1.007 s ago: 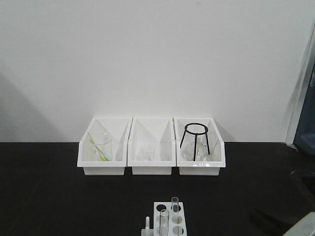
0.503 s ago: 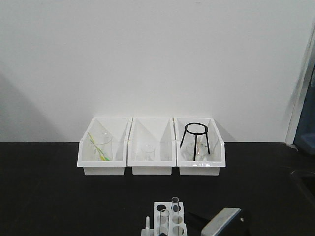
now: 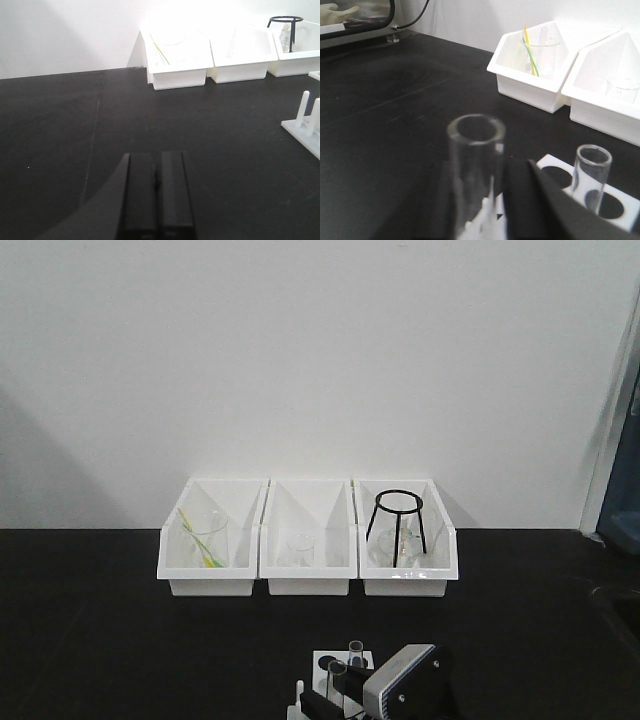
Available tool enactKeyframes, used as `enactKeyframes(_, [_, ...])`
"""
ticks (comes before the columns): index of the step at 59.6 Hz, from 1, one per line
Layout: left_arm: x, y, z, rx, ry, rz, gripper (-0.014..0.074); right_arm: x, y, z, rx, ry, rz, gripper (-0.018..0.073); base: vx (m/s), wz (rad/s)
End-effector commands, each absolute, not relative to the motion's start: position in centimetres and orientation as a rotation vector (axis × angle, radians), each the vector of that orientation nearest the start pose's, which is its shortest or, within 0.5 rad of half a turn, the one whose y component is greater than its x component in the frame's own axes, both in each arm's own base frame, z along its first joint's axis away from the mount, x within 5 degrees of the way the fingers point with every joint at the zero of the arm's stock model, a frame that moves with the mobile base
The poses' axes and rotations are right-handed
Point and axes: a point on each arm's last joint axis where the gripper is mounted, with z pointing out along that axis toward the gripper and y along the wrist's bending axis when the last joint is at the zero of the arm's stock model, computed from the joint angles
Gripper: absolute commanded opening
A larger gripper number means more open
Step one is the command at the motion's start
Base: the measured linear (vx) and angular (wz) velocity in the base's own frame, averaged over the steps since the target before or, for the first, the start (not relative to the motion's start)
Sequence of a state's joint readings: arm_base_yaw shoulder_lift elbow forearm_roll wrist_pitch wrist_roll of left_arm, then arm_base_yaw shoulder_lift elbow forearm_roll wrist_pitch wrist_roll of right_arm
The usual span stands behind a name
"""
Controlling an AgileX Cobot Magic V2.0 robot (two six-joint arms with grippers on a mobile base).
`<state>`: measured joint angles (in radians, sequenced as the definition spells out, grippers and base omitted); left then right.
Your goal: Flip and reinsert test tube from rack
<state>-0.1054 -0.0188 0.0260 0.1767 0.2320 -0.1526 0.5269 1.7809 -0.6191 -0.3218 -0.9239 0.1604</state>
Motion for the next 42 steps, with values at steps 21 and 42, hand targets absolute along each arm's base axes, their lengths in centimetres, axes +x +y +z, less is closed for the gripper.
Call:
enactKeyframes(21, [5.5, -0.3, 19.4, 0.074, 1.627, -0.053, -0.0006, 25.9, 17.9, 23.9, -0.580, 1.367, 0.648, -0.0014, 0.00, 0.00])
enactKeyframes(42, [5.5, -0.3, 19.4, 0.074, 1.627, -0.053, -0.0006, 24.3, 15.4, 39.5, -0.555, 1.348, 0.423, -0.0013, 0.00, 0.00])
